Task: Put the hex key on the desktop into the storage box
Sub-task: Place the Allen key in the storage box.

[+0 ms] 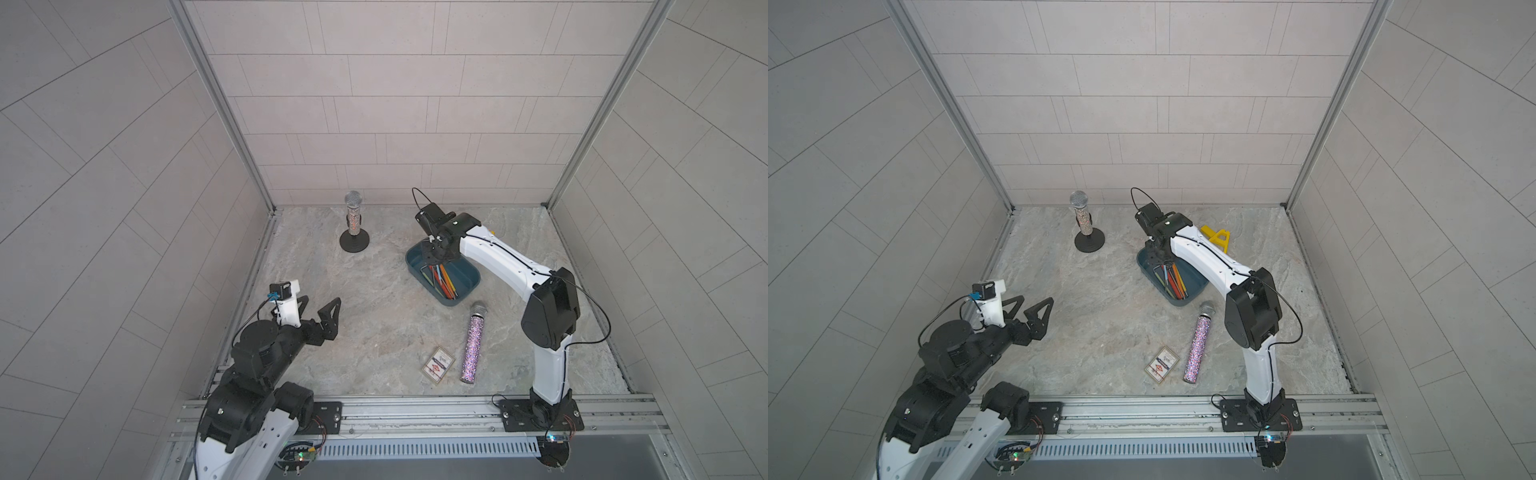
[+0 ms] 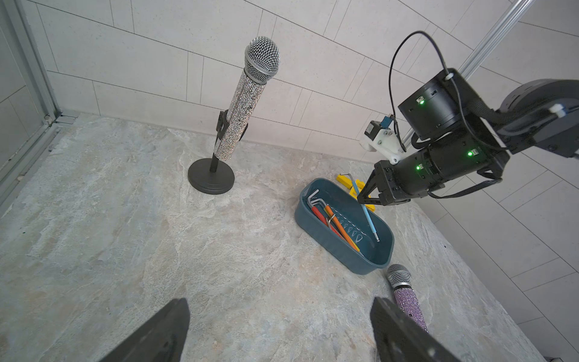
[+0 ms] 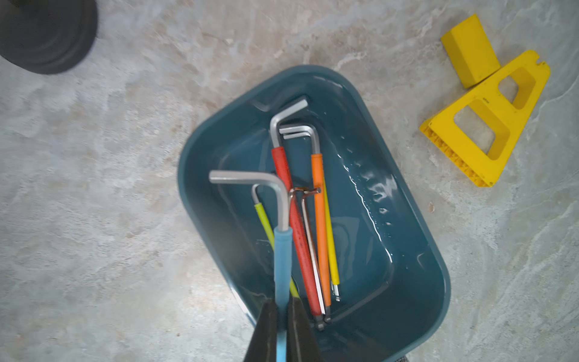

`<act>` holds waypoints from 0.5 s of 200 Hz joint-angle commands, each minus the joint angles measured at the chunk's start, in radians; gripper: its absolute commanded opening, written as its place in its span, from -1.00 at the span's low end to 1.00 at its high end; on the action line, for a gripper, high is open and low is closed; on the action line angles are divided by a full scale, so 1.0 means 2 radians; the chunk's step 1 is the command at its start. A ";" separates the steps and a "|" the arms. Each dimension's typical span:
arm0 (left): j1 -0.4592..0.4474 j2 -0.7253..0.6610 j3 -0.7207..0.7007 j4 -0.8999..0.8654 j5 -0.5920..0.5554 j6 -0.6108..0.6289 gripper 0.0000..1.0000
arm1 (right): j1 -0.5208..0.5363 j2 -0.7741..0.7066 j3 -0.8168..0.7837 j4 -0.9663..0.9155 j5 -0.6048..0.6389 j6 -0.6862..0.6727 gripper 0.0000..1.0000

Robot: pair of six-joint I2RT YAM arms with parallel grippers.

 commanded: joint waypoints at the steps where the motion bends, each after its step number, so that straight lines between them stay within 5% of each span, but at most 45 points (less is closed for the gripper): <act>1: 0.002 0.006 -0.002 0.007 0.001 -0.001 0.94 | -0.024 -0.013 -0.024 0.011 -0.036 -0.045 -1.00; 100: 0.003 0.017 -0.002 0.006 0.000 -0.002 0.95 | -0.056 0.082 0.009 0.001 -0.067 -0.070 -1.00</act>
